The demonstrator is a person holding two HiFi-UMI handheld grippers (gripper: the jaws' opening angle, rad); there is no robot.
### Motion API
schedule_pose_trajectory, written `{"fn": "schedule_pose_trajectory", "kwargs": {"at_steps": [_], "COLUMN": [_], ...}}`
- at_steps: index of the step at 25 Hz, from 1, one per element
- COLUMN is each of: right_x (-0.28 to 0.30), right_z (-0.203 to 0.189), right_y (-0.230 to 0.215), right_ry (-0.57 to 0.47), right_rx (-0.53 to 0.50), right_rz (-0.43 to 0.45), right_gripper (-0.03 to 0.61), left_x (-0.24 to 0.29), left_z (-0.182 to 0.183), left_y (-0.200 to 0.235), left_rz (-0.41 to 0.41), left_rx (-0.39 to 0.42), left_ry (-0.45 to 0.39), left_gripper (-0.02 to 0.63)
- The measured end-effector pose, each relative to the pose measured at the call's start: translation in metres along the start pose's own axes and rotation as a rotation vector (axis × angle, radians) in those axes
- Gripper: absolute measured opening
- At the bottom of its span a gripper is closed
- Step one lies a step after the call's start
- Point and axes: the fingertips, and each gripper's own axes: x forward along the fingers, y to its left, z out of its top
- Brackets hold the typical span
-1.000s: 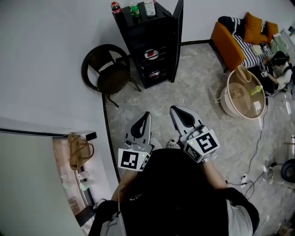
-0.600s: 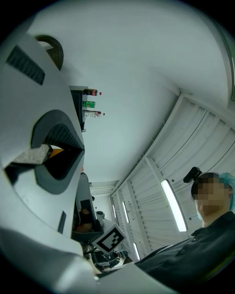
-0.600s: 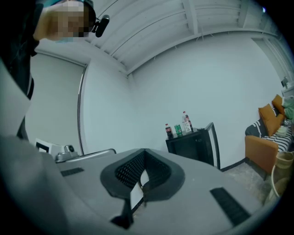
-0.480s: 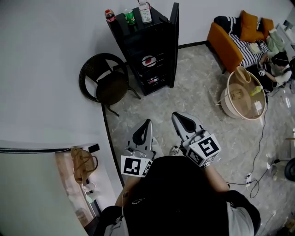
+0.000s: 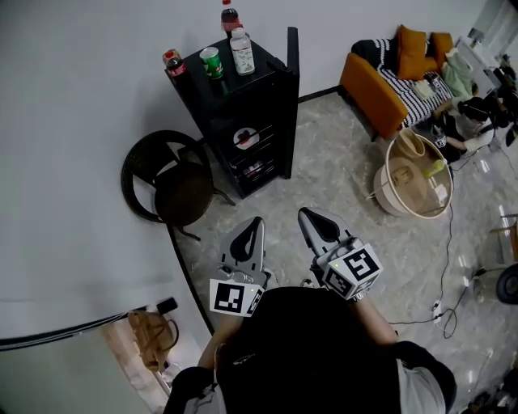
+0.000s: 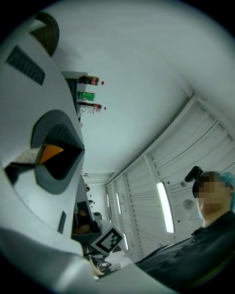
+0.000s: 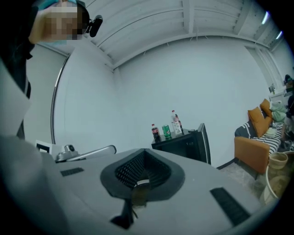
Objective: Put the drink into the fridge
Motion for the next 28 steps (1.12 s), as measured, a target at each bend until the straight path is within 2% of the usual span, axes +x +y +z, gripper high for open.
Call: {"fn": "schedule_pose_trajectory", "kwargs": {"at_steps": [4,15,20,28], "right_x": [0.045,0.138,0.153,0.173], "right_z": [0.006,0.003,0.003,0.006], "right_y": [-0.007,-0.001,-0.003,-0.026], "right_ry": [0.000,-0.001,0.009,0.017], "right_rx": [-0.019,-0.047,-0.068,-0.048], "right_rz": [-0.049,-0.110,-0.142,-0.161], "right_gripper": [0.014,0.014,0.014,0.014], "left_x": [0.024,0.051,0.061,0.090], "left_z": [0.005,0.009,0.010,0.006], "left_y": [0.041,0.139,0.160,0.171], "left_rz": [-0.049,-0.092,-0.087,-0.099], "left_rx": [0.001,0.007,0.001,0.000], "left_ry": [-0.010,-0.004,-0.001,0.013], "left_gripper": [0.009,0.009,0.009,0.009]}}
